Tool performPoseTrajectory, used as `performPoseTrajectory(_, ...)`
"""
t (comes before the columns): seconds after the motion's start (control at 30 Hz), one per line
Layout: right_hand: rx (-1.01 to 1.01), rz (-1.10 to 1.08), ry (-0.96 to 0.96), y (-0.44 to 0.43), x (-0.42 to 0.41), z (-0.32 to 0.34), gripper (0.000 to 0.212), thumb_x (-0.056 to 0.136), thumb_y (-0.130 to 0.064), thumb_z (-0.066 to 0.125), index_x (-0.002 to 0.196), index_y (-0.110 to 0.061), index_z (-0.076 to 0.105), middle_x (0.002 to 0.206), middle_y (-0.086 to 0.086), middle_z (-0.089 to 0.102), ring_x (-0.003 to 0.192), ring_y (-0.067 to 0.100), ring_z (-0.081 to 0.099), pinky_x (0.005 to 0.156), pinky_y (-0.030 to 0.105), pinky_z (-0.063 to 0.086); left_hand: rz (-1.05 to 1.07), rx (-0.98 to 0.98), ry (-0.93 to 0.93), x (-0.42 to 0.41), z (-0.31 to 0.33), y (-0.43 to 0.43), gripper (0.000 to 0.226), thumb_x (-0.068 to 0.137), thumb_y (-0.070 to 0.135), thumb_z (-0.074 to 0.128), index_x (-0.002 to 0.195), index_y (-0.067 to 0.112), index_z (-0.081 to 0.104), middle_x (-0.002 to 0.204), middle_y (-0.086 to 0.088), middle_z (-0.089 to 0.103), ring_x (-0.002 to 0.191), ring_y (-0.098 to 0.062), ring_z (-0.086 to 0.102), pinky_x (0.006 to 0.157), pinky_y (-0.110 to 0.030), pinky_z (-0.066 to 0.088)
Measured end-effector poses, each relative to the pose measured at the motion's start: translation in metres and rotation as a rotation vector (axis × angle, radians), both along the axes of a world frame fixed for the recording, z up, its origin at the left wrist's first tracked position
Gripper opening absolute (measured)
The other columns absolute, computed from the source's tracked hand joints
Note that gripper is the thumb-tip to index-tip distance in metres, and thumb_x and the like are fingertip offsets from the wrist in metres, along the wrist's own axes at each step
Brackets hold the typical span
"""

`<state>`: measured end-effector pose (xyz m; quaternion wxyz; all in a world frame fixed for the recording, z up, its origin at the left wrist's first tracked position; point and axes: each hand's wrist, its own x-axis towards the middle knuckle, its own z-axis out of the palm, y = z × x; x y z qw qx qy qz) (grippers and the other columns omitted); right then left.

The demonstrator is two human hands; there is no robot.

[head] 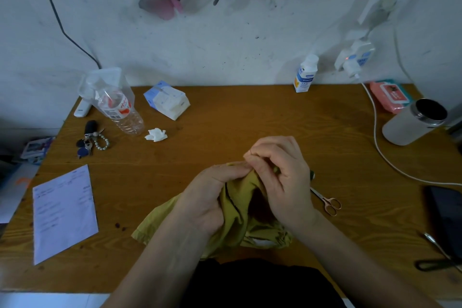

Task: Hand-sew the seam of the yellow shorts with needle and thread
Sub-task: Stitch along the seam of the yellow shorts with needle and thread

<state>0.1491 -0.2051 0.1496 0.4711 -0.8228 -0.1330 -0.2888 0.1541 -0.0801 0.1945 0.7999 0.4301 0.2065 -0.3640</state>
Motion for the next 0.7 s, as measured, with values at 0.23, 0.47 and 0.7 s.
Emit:
performPoseTrajectory(0.23,-0.101,-0.064,-0.157,0.0034,0.0034,-0.0003,0.022,0.088,-0.011,0.054,0.073,-0.002,0.066,0.079,0.005,0.065,0.081,0.015,0.047,0.072,0.022,0.038,0.043,-0.096,0.110,-0.0021,-0.0011,-0.0047,0.011,0.072,0.003,0.059,0.071,-0.001,0.068,0.066,-0.015,0.066,0.059,-0.024,0.065,0.063,-0.031,0.057)
performPoseTrajectory(0.47,-0.171,-0.049,-0.231,0.0013,0.0037,-0.0034,0.025,0.088,-0.013,0.054,0.070,-0.002,0.068,0.079,0.006,0.067,0.080,0.019,0.050,0.064,0.037,0.042,0.057,-0.170,0.180,-0.0065,-0.0026,-0.0061,0.011,0.068,0.004,0.060,0.069,-0.004,0.068,0.069,-0.015,0.064,0.063,-0.023,0.064,0.070,-0.031,0.056)
performPoseTrajectory(0.7,0.057,-0.052,-0.097,0.0075,0.0013,0.0006,0.022,0.089,-0.012,0.052,0.072,-0.003,0.064,0.080,-0.004,0.057,0.082,0.011,0.048,0.073,0.020,0.038,0.057,-0.223,0.128,-0.0086,0.0001,-0.0083,0.019,0.073,0.007,0.058,0.066,-0.005,0.072,0.066,-0.017,0.067,0.057,-0.024,0.068,0.063,-0.032,0.058)
